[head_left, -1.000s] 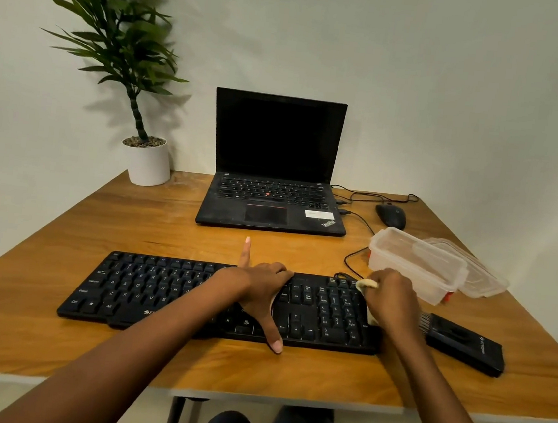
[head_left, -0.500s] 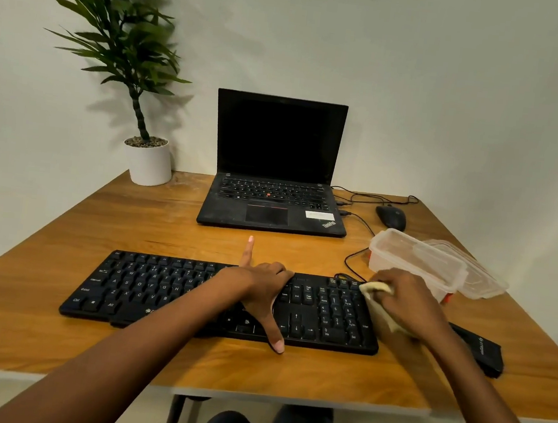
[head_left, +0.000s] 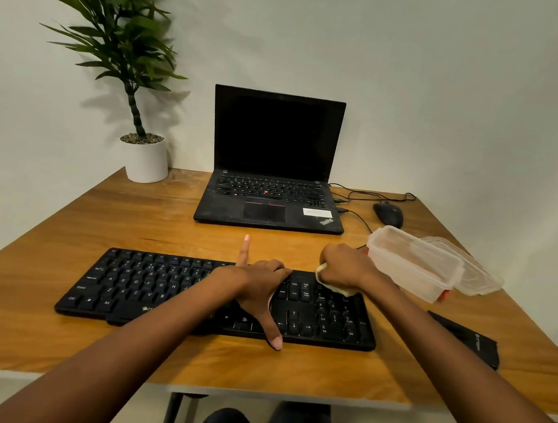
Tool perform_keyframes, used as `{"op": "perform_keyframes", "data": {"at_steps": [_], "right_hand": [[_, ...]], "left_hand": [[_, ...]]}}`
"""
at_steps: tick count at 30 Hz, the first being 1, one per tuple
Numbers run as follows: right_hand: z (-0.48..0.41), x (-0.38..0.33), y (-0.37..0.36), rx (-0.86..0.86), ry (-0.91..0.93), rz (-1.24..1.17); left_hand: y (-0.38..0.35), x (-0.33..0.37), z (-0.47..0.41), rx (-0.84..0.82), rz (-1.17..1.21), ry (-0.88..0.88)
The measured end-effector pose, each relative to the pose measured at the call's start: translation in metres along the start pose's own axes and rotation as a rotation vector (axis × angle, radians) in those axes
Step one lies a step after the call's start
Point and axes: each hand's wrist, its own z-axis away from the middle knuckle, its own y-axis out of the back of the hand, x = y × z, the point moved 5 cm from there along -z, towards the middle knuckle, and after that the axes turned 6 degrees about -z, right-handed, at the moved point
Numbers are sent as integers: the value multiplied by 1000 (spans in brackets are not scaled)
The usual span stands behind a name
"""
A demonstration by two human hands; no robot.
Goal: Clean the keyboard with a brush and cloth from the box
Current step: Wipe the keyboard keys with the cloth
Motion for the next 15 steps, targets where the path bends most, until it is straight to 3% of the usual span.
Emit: {"op": "perform_keyframes", "data": {"at_steps": [5, 11, 13, 15], "right_hand": [[2, 21, 4, -36, -22, -182], [9, 59, 7, 17, -189, -67], [14, 65, 16, 104, -224, 31], [11, 72, 25, 207, -148, -7]], "left_hand": [[3, 0, 3, -7, -27, 12], [1, -1, 2, -1, -39, 8], [0, 0, 3, 7, -34, 4], [0, -1, 3, 9, -30, 3]]}}
